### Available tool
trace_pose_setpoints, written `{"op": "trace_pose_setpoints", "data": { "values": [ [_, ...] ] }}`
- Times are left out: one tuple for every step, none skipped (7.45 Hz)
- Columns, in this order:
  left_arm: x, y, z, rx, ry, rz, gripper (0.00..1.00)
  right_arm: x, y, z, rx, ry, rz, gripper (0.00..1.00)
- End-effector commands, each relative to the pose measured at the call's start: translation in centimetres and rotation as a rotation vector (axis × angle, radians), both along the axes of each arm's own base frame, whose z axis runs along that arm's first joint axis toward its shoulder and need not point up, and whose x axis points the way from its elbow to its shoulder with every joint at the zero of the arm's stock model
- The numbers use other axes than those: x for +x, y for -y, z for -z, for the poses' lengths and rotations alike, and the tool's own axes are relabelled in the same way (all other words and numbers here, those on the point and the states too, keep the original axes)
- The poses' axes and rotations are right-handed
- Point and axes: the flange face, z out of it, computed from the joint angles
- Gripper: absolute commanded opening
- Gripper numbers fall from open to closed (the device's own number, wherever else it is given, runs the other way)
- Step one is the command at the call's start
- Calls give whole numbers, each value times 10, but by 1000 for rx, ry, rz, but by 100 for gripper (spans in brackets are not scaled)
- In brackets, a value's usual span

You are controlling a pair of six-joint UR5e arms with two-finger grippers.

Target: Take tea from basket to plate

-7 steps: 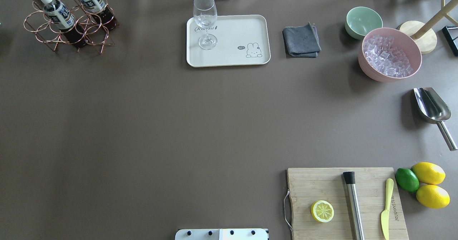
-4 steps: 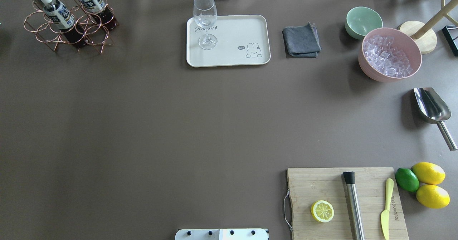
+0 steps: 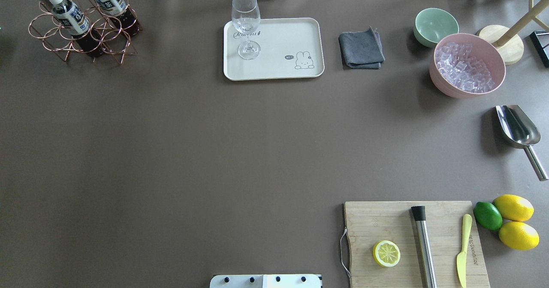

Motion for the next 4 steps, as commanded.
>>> {"op": "trace_pose_setpoints", "data": {
  "values": [
    [0,1,32,69,12,-2,98,2,-4,-2,-5,5,-6,100],
    [4,6,31,142,41,-65,97,2,-3,-1,-4,5,-6,100],
    [0,26,42,319,138,-189,97,2,-3,0,-1,5,-6,100],
    [-2,64,80,439,201,-234,97,2,-3,0,2,5,-5,100]
  ]
}}
